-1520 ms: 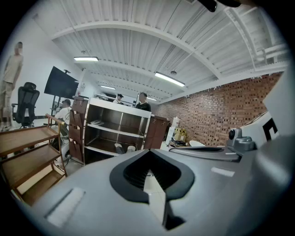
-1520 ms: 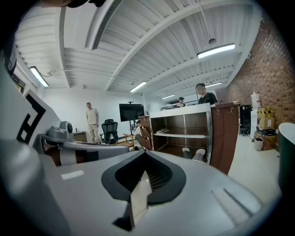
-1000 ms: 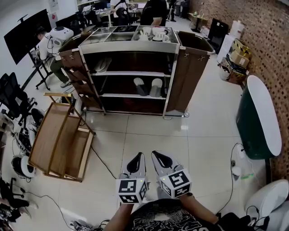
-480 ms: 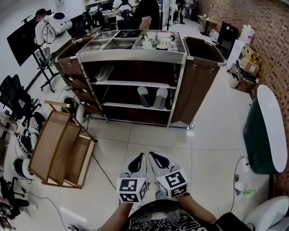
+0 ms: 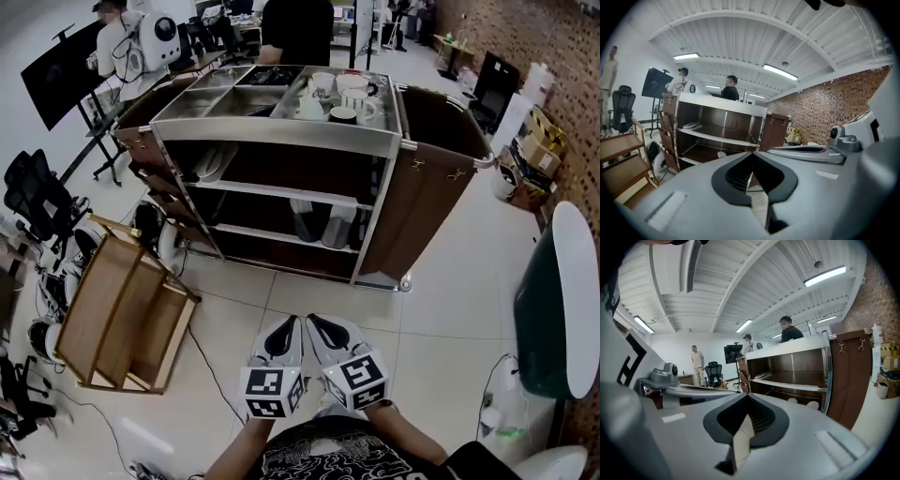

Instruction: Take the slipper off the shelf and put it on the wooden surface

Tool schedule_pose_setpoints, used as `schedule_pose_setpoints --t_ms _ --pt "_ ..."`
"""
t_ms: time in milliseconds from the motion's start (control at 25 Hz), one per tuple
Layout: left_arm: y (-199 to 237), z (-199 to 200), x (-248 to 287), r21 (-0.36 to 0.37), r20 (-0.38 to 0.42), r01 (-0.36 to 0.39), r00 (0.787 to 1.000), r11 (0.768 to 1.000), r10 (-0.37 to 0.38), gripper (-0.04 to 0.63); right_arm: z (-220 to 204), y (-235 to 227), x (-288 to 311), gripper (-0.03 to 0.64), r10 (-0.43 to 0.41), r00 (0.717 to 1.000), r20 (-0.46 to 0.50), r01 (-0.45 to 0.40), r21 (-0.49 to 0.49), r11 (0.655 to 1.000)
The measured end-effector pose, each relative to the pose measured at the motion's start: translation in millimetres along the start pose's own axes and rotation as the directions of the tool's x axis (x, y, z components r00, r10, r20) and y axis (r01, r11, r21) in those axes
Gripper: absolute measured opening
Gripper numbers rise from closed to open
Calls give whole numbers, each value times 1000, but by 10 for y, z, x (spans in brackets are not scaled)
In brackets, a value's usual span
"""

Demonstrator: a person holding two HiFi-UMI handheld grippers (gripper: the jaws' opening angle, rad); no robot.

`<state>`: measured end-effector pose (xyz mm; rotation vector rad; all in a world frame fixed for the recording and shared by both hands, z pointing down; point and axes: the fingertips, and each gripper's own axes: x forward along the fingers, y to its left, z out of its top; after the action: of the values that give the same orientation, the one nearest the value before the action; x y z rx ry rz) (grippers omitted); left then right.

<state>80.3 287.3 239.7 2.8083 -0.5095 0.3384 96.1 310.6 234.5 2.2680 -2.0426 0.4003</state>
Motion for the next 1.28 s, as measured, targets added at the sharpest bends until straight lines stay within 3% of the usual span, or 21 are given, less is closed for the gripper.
schedule_pose_setpoints --t_ms 320,680,1280 --pt "108 120 415 -7 -8 -74 997 997 74 6 157 -376 290 0 66 998 -1 -66 -5 998" --pt "299 235 642 -1 12 -100 995 995 100 6 196 -559 596 0 70 997 -10 -70 -1 998" --pt "1246 496 1274 6 10 -9 1000 1000 8 6 343 -621 1717 0 -17 999 -37 17 -23 1000"
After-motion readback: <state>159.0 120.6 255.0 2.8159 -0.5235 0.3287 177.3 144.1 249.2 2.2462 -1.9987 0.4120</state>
